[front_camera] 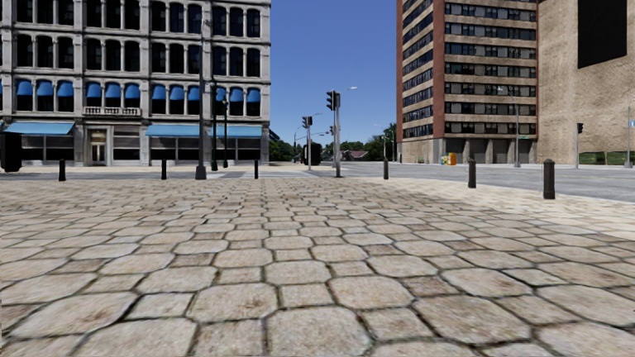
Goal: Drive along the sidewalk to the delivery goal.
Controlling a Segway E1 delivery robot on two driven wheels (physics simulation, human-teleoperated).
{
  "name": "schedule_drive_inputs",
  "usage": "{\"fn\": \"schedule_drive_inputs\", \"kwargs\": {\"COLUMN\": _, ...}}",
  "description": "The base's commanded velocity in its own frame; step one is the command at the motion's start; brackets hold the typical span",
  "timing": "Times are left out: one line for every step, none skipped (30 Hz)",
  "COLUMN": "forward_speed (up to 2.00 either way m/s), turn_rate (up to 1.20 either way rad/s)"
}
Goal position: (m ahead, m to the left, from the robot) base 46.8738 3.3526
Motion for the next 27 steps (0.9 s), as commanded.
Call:
{"fn": "schedule_drive_inputs", "kwargs": {"forward_speed": 2.00, "turn_rate": 0.00}}
{"fn": "schedule_drive_inputs", "kwargs": {"forward_speed": 2.00, "turn_rate": 0.00}}
{"fn": "schedule_drive_inputs", "kwargs": {"forward_speed": 2.00, "turn_rate": 0.00}}
{"fn": "schedule_drive_inputs", "kwargs": {"forward_speed": 2.00, "turn_rate": 0.00}}
{"fn": "schedule_drive_inputs", "kwargs": {"forward_speed": 2.00, "turn_rate": 0.00}}
{"fn": "schedule_drive_inputs", "kwargs": {"forward_speed": 2.00, "turn_rate": 0.00}}
{"fn": "schedule_drive_inputs", "kwargs": {"forward_speed": 2.00, "turn_rate": 0.00}}
{"fn": "schedule_drive_inputs", "kwargs": {"forward_speed": 2.00, "turn_rate": 0.00}}
{"fn": "schedule_drive_inputs", "kwargs": {"forward_speed": 2.00, "turn_rate": 0.00}}
{"fn": "schedule_drive_inputs", "kwargs": {"forward_speed": 2.00, "turn_rate": 0.00}}
{"fn": "schedule_drive_inputs", "kwargs": {"forward_speed": 2.00, "turn_rate": 0.00}}
{"fn": "schedule_drive_inputs", "kwargs": {"forward_speed": 2.00, "turn_rate": 0.00}}
{"fn": "schedule_drive_inputs", "kwargs": {"forward_speed": 2.00, "turn_rate": 0.00}}
{"fn": "schedule_drive_inputs", "kwargs": {"forward_speed": 2.00, "turn_rate": 0.00}}
{"fn": "schedule_drive_inputs", "kwargs": {"forward_speed": 2.00, "turn_rate": 0.00}}
{"fn": "schedule_drive_inputs", "kwargs": {"forward_speed": 2.00, "turn_rate": 0.00}}
{"fn": "schedule_drive_inputs", "kwargs": {"forward_speed": 2.00, "turn_rate": 0.00}}
{"fn": "schedule_drive_inputs", "kwargs": {"forward_speed": 2.00, "turn_rate": 0.00}}
{"fn": "schedule_drive_inputs", "kwargs": {"forward_speed": 2.00, "turn_rate": 0.00}}
{"fn": "schedule_drive_inputs", "kwargs": {"forward_speed": 2.00, "turn_rate": 0.00}}
{"fn": "schedule_drive_inputs", "kwargs": {"forward_speed": 2.00, "turn_rate": 0.00}}
{"fn": "schedule_drive_inputs", "kwargs": {"forward_speed": 2.00, "turn_rate": 0.00}}
{"fn": "schedule_drive_inputs", "kwargs": {"forward_speed": 2.00, "turn_rate": 0.00}}
{"fn": "schedule_drive_inputs", "kwargs": {"forward_speed": 2.00, "turn_rate": 0.00}}
{"fn": "schedule_drive_inputs", "kwargs": {"forward_speed": 2.00, "turn_rate": 0.00}}
{"fn": "schedule_drive_inputs", "kwargs": {"forward_speed": 2.00, "turn_rate": 0.00}}
{"fn": "schedule_drive_inputs", "kwargs": {"forward_speed": 2.00, "turn_rate": 0.00}}
